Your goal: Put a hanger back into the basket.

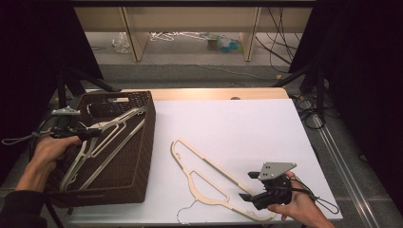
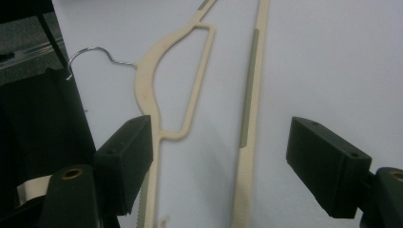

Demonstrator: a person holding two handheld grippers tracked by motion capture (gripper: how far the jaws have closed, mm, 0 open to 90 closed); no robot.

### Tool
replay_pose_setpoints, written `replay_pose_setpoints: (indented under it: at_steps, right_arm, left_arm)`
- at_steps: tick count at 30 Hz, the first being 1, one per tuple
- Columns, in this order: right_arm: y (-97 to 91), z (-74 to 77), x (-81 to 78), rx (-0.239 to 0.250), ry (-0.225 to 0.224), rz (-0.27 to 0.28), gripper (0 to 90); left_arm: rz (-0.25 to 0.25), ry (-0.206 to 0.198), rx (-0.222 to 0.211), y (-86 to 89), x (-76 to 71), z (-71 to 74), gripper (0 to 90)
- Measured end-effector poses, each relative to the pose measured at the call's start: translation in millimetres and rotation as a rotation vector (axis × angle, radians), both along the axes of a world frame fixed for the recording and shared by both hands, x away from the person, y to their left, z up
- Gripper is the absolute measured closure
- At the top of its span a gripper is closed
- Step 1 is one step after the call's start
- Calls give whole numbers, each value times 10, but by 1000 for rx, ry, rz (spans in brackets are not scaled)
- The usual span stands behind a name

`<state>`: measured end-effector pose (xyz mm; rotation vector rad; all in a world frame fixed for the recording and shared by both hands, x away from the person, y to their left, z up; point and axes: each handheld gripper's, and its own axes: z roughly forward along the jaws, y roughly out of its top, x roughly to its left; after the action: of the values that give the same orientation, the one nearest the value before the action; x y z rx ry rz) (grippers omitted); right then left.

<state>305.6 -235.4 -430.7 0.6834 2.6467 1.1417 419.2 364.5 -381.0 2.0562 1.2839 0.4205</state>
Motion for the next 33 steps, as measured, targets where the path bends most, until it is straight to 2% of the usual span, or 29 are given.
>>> replay_pose_setpoints:
  at_steps: [1,3,6,10,11,12,13,14,15,16,17,20,21,22,23,25,26,27,28,30,32,33]
  right_arm:
    - [-2,-1,-2,-3,2,-3,249]
    - [-2,-3,0,-2,2,-2,249]
    - [2,-9,1,-1,7,-3,249]
    - [8,-15,4,-4,9,-3,248]
    - [6,-16,4,-5,9,2,249]
    - [5,-17,4,-6,9,2,248]
    - [4,-17,4,-6,9,2,248]
    - [5,-17,5,-6,11,0,248]
    - [5,-18,5,-4,9,-3,247]
    - [3,-18,4,-5,14,-3,247]
    - [3,-21,5,-5,11,1,248]
    - [6,-24,5,-5,15,-6,247]
    - [6,-26,4,-4,16,-6,247]
    - [7,-30,4,-5,13,-4,247]
    - [6,-32,7,-7,14,1,246]
    - [10,-35,9,-10,19,-1,241]
    - [12,-38,9,-7,16,-4,239]
    - [13,-41,9,-9,18,-3,239]
    - [14,-42,7,-10,18,-2,239]
    - [16,-41,8,-8,18,-3,239]
    - [17,-43,10,-5,20,-5,239]
    - [18,-46,10,-7,20,-4,238]
  left_arm:
    - [17,-1,12,27,10,-23,827]
    - [42,-7,-7,72,22,-61,819]
    - [77,-29,6,106,41,-119,804]
    - [98,-45,14,144,76,-178,791]
    - [90,-40,30,163,83,-180,788]
    - [120,-38,8,151,79,-203,785]
    - [92,-73,24,175,106,-225,782]
    - [74,-88,37,193,122,-239,779]
    - [58,-92,58,211,132,-242,775]
    - [66,-98,61,211,135,-256,772]
    - [78,-85,85,209,129,-257,764]
    - [120,-91,72,208,102,-292,724]
    - [103,-68,108,241,96,-264,705]
    - [123,-70,97,256,76,-273,707]
    - [89,-74,121,293,80,-262,700]
    - [141,-68,94,283,35,-276,674]
    - [126,-71,109,299,26,-268,662]
    - [137,-82,93,291,5,-268,657]
    - [161,-70,83,275,-26,-251,650]
    - [148,-99,78,251,-62,-208,626]
    - [147,-120,56,178,-115,-153,585]
    - [131,-131,39,141,-138,-121,569]
